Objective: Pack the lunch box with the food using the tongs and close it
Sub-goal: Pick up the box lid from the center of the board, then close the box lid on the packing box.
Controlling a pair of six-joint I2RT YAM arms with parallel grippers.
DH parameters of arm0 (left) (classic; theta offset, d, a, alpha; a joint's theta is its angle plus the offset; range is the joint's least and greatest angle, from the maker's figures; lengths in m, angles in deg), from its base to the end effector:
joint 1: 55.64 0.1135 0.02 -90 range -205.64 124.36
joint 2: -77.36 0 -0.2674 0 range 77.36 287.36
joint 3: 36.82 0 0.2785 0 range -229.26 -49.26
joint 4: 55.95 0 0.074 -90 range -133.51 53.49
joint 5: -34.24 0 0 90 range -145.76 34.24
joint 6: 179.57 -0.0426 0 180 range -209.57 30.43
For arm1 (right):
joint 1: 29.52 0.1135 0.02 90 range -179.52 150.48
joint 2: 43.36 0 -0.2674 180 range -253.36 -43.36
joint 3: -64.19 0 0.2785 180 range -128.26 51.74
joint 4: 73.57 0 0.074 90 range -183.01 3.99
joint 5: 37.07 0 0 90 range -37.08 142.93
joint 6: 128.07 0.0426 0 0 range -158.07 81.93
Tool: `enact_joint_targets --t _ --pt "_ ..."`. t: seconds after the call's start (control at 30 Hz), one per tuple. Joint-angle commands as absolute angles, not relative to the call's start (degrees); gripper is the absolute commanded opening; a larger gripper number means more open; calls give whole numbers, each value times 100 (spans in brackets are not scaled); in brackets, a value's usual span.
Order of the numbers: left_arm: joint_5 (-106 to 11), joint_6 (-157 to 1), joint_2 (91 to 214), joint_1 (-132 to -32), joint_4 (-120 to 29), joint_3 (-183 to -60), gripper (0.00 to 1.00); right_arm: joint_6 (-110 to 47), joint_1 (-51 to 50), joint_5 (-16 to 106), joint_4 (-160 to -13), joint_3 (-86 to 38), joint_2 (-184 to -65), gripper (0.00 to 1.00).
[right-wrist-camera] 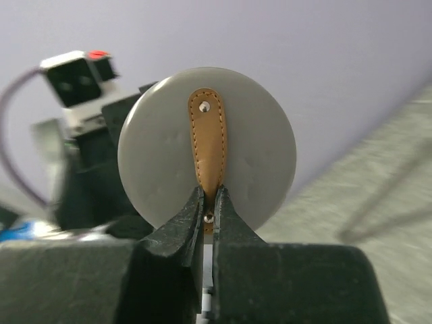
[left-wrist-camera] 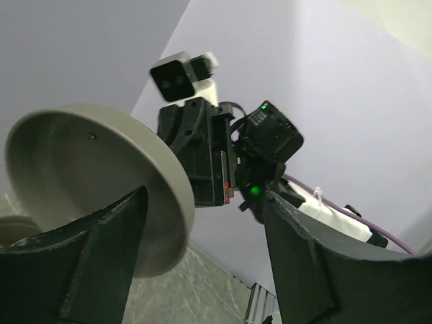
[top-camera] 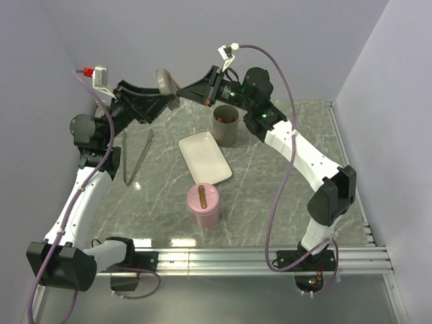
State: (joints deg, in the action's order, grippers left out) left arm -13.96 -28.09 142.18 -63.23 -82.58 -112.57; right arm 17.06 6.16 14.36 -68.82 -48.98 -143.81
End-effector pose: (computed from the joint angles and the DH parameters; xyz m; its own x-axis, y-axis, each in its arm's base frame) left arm 0.2575 -0.0630 0.4728 -0.2582 -0.6264 -0.7355 0.8280 0.2488 -0.5025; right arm 0.3440 0.2797 0.4700 -0.6311 0.3366 -0.6989 -0.7370 0.0211 0.6756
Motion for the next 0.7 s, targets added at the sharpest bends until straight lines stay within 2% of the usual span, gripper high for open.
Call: enact_joint_targets --t 0.0,0.17,0.33,0.47,0.67 --pt "-1375 -3155 14170 -6206 -7789 -11289 76 36 511 1994 -7984 -4959 -13785 0" --pt "-1401 -3463 14152 -6082 -7349 -11386 84 -1432 309 2532 -9264 -5003 -13635 0" --pt "-1515 -4525 14082 -6065 -6189 -11667 87 -2959 247 3654 -10971 -5890 -14151 0" --pt "-1471 -5141 14056 -6065 -5416 -11729 100 -3753 221 4421 -12375 -6689 -14794 0" --pt "-1462 -5370 13968 -6065 -5265 -11527 99 -4747 212 5282 -13398 -7779 -15761 0"
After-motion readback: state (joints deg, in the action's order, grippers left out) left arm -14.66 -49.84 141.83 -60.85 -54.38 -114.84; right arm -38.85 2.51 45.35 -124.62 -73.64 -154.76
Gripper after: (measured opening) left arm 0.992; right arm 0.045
